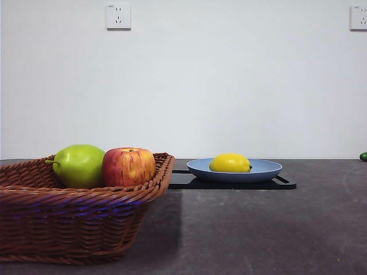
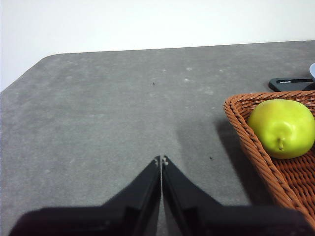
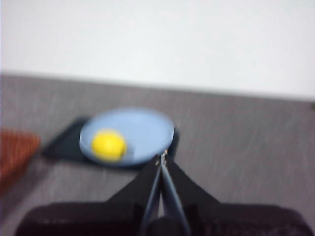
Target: Take the lemon from the basket,put the lemon in the plate,hand out the plate
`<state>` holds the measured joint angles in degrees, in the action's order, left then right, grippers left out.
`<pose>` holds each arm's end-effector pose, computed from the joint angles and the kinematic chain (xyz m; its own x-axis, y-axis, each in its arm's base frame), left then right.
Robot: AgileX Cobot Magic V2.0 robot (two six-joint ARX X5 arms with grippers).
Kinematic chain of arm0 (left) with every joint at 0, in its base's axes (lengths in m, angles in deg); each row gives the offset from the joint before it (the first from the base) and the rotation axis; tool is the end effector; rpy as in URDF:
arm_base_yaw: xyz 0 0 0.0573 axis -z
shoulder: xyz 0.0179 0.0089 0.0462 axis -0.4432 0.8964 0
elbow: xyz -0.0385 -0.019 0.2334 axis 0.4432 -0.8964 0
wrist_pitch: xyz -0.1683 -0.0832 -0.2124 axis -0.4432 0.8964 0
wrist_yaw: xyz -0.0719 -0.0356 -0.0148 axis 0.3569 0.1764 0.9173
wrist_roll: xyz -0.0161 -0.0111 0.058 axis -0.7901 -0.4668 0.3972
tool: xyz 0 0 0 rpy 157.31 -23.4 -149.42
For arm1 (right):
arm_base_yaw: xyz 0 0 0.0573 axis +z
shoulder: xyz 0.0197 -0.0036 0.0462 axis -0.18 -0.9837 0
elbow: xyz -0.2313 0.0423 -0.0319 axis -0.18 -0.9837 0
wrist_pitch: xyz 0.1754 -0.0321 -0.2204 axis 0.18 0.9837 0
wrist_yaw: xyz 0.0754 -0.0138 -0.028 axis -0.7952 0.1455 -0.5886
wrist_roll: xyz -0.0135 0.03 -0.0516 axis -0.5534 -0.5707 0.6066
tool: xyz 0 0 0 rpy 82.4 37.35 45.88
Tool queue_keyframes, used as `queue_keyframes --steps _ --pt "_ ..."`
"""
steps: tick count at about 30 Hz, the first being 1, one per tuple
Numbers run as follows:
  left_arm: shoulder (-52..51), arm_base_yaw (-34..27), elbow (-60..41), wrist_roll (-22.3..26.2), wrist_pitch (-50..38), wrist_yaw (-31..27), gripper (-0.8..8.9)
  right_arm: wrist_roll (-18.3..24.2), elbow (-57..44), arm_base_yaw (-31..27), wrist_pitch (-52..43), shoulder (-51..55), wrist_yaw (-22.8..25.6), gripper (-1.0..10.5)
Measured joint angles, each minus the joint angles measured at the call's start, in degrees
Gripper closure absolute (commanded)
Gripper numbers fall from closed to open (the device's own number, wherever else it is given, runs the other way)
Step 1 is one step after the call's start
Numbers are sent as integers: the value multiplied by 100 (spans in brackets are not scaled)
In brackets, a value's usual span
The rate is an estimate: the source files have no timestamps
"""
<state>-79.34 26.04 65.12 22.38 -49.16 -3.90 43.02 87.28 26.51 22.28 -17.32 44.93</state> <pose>0.1660 0.0008 0.1496 0.9853 0.0043 -0.1709 -0.0002 0.9997 0.0238 0.1565 0.0426 0.2232 0.9703 0.2162 -0.1089 -0.2232 0.9732 -0.0563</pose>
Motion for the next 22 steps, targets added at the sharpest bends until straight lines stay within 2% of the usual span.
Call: queue_keyframes --steps 2,4,7,11,22 --pt "0 0 -2 0 0 0 804 0 -282 -420 35 138 -501 936" --pt "0 0 0 0 0 0 804 0 -503 -789 -125 234 -741 936" --pt "0 0 0 0 0 0 804 2 -868 -1113 -481 422 -756 936" --pt "0 0 0 0 2 0 804 2 -1305 -1360 -492 728 -756 936" --pt "0 0 -2 -4 0 0 804 -2 -1558 -1429 -380 942 -595 936"
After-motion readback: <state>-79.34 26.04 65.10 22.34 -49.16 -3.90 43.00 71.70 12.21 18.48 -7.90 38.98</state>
